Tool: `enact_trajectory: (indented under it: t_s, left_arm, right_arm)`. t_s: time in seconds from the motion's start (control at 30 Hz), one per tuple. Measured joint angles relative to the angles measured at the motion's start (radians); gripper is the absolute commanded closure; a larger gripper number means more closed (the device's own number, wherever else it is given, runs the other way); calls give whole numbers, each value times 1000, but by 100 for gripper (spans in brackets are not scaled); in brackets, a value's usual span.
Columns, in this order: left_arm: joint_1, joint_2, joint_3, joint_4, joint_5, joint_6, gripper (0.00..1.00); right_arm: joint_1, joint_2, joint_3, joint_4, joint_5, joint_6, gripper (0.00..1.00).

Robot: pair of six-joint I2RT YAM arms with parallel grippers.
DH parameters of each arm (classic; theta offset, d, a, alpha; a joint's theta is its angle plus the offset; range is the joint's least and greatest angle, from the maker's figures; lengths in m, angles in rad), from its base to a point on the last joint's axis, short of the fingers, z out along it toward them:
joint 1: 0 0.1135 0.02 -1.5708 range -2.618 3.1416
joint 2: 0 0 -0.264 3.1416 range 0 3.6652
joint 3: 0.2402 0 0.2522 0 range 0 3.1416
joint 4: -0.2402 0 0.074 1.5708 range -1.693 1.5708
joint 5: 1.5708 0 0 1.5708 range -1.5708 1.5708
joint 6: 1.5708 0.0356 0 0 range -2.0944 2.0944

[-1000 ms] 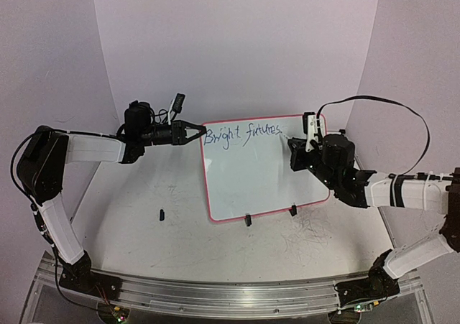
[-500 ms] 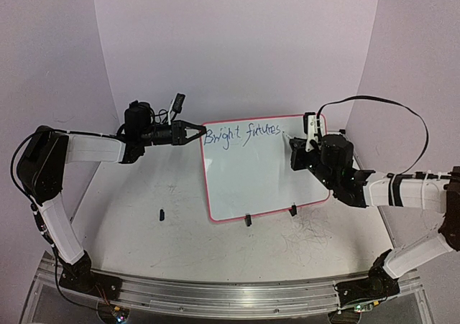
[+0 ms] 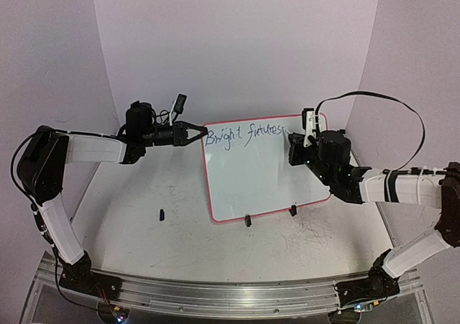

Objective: Write a sentence on the whiteboard

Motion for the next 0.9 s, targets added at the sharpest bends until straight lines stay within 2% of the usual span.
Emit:
enact_trajectory:
  t_s: [0.9]
  left_arm:
    - [-4, 0, 0, -12, -5, 8, 100]
  right_arm:
    - [-53, 38, 32, 38, 40, 12, 100]
